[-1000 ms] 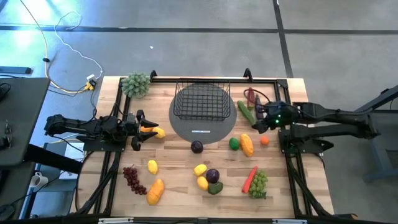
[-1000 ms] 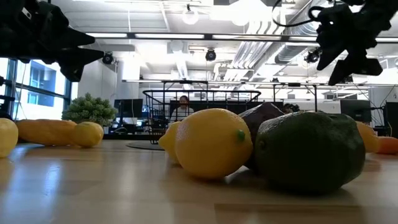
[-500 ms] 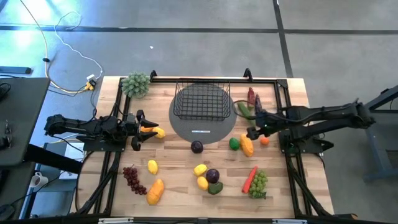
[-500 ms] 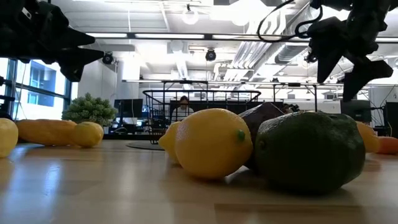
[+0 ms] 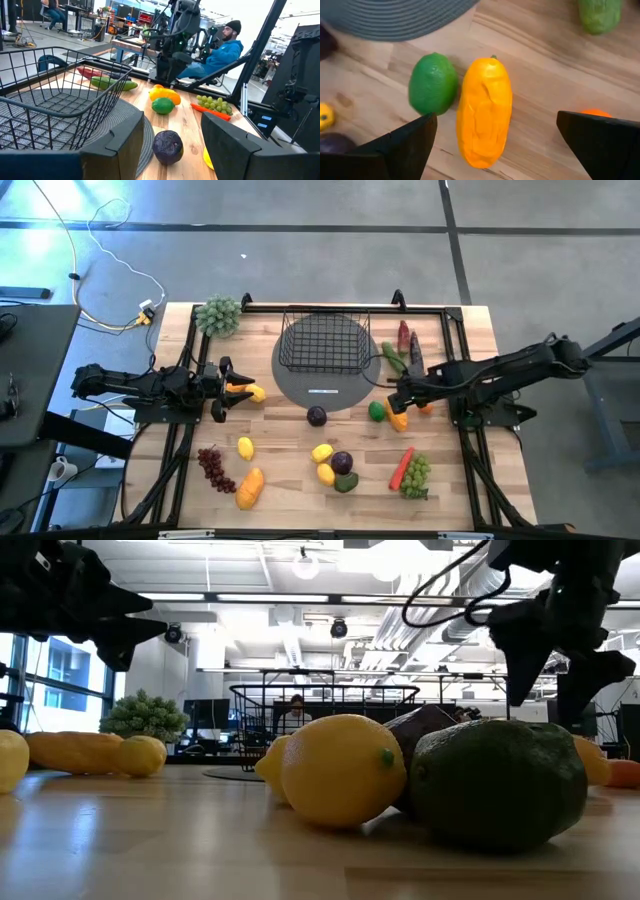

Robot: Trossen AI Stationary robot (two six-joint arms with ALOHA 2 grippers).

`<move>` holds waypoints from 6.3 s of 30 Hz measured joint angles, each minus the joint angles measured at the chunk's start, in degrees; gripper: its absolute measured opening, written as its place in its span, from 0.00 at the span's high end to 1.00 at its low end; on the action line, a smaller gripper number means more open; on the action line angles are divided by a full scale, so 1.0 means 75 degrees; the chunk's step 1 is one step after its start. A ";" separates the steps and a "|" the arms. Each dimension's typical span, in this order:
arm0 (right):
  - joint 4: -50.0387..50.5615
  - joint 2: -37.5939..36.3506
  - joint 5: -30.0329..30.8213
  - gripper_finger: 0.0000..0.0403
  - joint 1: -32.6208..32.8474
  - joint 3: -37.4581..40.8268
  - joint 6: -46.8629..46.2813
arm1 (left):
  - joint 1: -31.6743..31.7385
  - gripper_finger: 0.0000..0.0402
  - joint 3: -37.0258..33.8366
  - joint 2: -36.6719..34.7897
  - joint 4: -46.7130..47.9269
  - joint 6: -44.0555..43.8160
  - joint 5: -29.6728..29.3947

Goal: Build produce basket
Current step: Put the yellow mango into the wire basket

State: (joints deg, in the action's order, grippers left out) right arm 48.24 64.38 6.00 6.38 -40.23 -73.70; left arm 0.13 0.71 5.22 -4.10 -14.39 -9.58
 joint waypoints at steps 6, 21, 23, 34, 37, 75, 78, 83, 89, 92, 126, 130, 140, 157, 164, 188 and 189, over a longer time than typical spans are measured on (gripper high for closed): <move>-0.0329 0.0658 0.0064 0.03 0.0109 0.0000 -0.0156 | 0.0001 0.53 0.0000 0.0001 0.0000 0.0000 0.0000; -0.0578 0.1357 0.0266 0.13 0.0107 -0.0009 -0.0974 | 0.0000 0.53 0.0000 -0.0001 -0.0003 0.0000 0.0000; -0.0598 0.1448 0.0239 0.16 0.0107 -0.0009 -0.0978 | 0.0000 0.53 0.0000 0.0000 -0.0002 0.0000 0.0000; -0.1039 0.2085 0.0105 0.21 0.0107 -0.0006 -0.1185 | -0.0001 0.53 0.0000 0.0000 -0.0003 0.0000 0.0000; -0.1047 0.2166 0.0102 0.22 0.0107 -0.0006 -0.1331 | 0.0000 0.53 0.0000 0.0000 -0.0003 0.0000 0.0000; 0.1286 0.1746 0.2500 0.53 0.0165 -0.3204 -0.0538 | -0.0001 0.53 0.0000 0.0001 -0.0003 0.0000 0.0000; 0.1094 0.1746 0.2839 0.53 0.0052 -0.3443 -0.0118 | 0.0001 0.53 0.0000 0.0001 -0.0003 0.0000 0.0000; 0.0547 0.1746 0.3446 0.52 -0.0355 -0.3671 0.1009 | 0.0001 0.53 0.0000 0.0001 -0.0003 0.0000 0.0000; -0.0814 0.1746 0.3697 0.52 -0.1134 -0.3672 0.2726 | 0.0001 0.53 0.0000 0.0001 -0.0003 0.0000 0.0000; -0.1334 0.1746 0.3733 0.52 -0.1528 -0.3672 0.3746 | -0.0001 0.53 0.0000 0.0000 -0.0003 0.0000 0.0000; -0.4556 0.4587 0.0018 0.52 -0.4402 -0.3643 0.7081 | -0.0001 0.53 0.0000 0.0001 -0.0001 0.0000 0.0001; -0.4554 0.4707 -0.0064 0.52 -0.4536 -0.3640 0.7097 | -0.0001 0.53 0.0000 0.0001 -0.0003 0.0000 0.0000; -0.4577 0.4736 -0.0067 0.40 -0.4650 -0.3643 0.6811 | 0.0000 0.53 0.0000 0.0000 -0.0003 0.0000 0.0000; -0.4596 0.4144 -0.0409 0.10 -0.4763 -0.3643 0.6515 | -0.0001 0.53 0.0000 0.0001 -0.0003 0.0000 0.0000; -0.4612 0.3462 -0.0778 0.09 -0.4533 -0.3643 0.6890 | -0.0001 0.53 0.0000 0.0001 -0.0003 0.0000 0.0000; -0.4579 0.1904 0.0047 0.09 -0.3243 -0.3643 0.5775 | -0.0001 0.53 0.0000 -0.0001 -0.0003 0.0000 0.0000; -0.4586 0.1904 0.0050 0.09 -0.3178 -0.3643 0.5659 | 0.0000 0.53 0.0000 -0.0001 -0.0002 0.0000 0.0000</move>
State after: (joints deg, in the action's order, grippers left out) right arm 13.84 78.65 6.37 -17.45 -67.55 -31.25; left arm 0.13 0.71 5.22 -4.12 -14.39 -9.58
